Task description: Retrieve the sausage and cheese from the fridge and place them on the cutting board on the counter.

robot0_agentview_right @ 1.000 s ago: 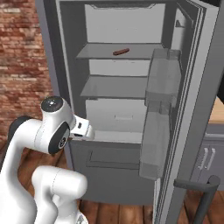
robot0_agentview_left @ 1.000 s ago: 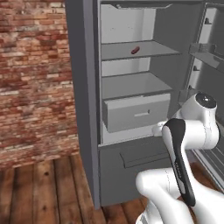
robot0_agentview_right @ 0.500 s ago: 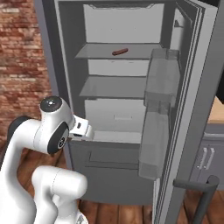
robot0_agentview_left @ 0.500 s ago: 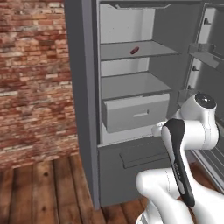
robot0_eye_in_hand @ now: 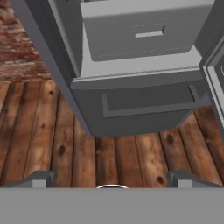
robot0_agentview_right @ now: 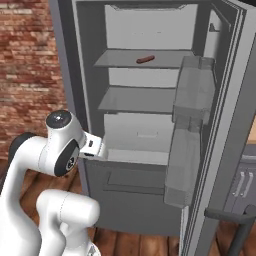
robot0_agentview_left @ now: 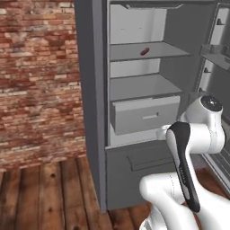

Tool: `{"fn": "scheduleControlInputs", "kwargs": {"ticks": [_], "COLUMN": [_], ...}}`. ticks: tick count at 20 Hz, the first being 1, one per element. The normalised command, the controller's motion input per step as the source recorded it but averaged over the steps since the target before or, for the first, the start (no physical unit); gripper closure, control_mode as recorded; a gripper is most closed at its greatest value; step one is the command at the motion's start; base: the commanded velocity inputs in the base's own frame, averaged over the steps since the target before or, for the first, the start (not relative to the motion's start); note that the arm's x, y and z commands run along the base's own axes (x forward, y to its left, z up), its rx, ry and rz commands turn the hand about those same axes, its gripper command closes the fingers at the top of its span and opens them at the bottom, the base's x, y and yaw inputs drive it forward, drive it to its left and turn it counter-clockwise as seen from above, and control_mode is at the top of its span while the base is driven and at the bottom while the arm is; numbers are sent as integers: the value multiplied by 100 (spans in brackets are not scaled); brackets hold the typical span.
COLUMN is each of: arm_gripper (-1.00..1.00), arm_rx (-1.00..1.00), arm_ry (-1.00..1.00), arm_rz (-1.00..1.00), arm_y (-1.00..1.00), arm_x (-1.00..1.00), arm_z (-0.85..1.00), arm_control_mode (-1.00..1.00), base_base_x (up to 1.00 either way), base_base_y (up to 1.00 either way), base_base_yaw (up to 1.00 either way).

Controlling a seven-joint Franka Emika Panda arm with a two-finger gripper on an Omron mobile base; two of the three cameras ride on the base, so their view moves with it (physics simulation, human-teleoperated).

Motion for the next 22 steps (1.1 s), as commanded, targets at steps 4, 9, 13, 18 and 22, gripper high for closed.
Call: {"fn": "scheduleControlInputs", "kwargs": {"ticks": [4,9,13,18,22], "arm_gripper": [-100,-100,-100,-100,-100], "arm_rx": [0,0,0,0,0], "arm_ry": [0,0,0,0,0], "arm_rz": [0,0,0,0,0], "arm_y": [0,0,0,0,0], "arm_x": [0,0,0,0,0], "arm_z": [0,0,0,0,0], "arm_control_mode": [100,100,100,100,100], "base_base_x": [9,54,62,43,16], "base_base_y": [-22,-27,-17,-27,-67], "base_base_yaw": [14,0,0,0,0]}}
